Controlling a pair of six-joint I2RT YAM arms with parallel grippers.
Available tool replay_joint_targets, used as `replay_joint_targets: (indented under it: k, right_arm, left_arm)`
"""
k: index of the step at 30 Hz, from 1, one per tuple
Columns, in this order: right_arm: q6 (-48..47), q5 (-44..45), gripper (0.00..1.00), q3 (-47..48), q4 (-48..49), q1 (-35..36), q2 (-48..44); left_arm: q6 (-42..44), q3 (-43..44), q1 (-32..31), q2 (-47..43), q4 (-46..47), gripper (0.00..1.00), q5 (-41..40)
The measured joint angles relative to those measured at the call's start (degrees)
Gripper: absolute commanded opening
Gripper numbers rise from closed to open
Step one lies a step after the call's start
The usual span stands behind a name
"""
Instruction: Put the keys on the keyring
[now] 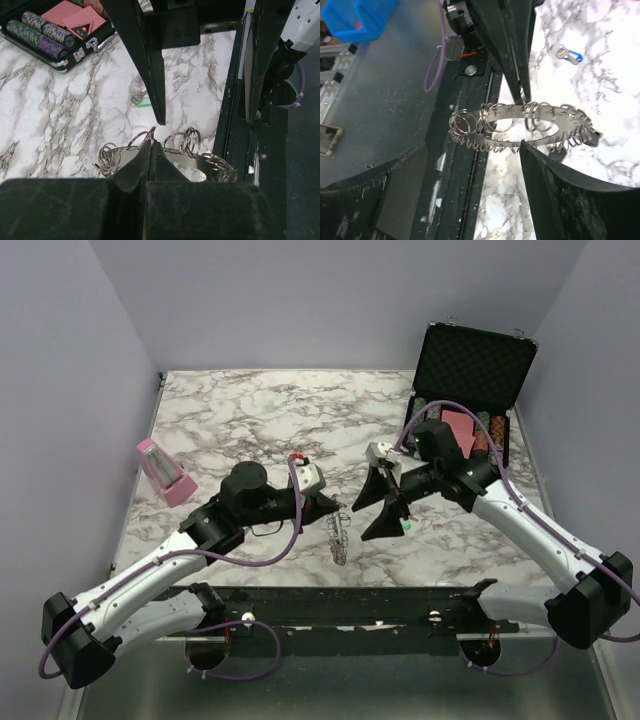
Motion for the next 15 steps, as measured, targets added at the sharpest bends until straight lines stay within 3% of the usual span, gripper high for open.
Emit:
replay_joint_targets:
  k: [8, 15]
  right_arm:
    - [1.2, -6.27, 0.72, -2.95, 0.2, 1.14, 0.07]
    - [2.29, -9.35, 0.79, -2.73, 1.79, 1.36, -0.39]
  left_arm:
    - [-1.46, -0.37, 0.0, -0.22, 2.08, 0.0, -0.13]
    - [-2.62, -0.63, 0.0, 0.11, 3.21, 0.0, -0.13]
